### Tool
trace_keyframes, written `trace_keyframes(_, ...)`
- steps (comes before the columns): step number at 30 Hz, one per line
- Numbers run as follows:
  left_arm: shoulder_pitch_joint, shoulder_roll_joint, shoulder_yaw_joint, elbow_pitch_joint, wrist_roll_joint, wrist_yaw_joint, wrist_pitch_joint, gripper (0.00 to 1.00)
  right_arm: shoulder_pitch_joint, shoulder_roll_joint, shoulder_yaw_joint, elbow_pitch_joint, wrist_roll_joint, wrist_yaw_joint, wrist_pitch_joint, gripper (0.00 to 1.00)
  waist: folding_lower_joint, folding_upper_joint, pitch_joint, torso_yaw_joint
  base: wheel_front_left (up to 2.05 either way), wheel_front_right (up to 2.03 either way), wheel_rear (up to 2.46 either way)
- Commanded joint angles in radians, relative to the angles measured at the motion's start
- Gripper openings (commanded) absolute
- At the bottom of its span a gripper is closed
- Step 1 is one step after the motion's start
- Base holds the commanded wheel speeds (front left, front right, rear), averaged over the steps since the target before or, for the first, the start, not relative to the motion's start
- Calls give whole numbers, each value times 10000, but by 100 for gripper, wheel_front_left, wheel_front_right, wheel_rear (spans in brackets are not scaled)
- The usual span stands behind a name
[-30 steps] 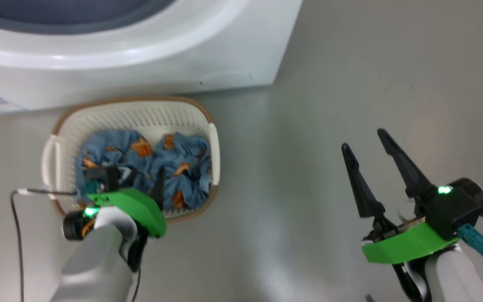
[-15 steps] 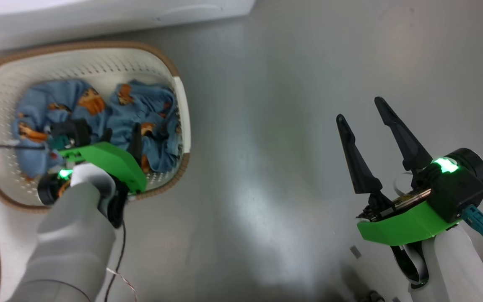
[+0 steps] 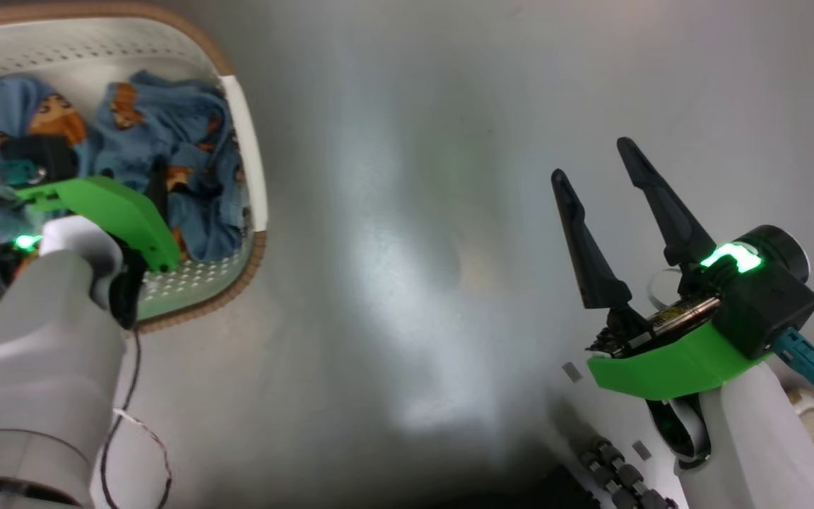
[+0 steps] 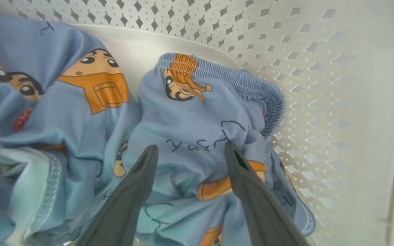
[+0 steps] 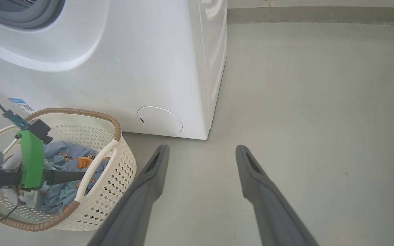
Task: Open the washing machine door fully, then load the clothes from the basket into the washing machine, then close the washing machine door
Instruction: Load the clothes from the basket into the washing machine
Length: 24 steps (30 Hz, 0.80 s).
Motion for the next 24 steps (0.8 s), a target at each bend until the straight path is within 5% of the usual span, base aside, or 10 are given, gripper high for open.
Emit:
trace_keyframes(1,78,401,88,-34,30,121,59,100,262,52,234,-140,140,16,-94,100,0,0,310,-326,0,0,0)
trace_keyframes(8,-33,698,153,-12,-105,344,521,100,219,151,281,-27,261,16,-123,100,0,0,516,-572,0,0,0)
trace_keyframes(9,-33,708,167,-10,-134,375,581,88,213,160,274,-39,274,16,-124,100,0,0,536,-587,0,0,0)
trace_keyframes(10,-30,711,179,-9,-159,407,610,49,207,169,266,-54,288,16,-125,100,0,0,556,-598,0,0,0)
trace_keyframes(11,-32,710,195,-7,-183,452,611,30,201,176,259,-69,294,16,-126,100,0,0,573,-604,0,0,0)
trace_keyframes(12,-29,708,218,-7,-216,485,599,0,196,183,255,-80,299,16,-126,100,0,0,589,-608,0,0,0)
trace_keyframes(24,172,562,213,-1,-302,707,-134,0,155,185,85,-105,311,16,-129,100,0,0,330,-370,0,0,0)
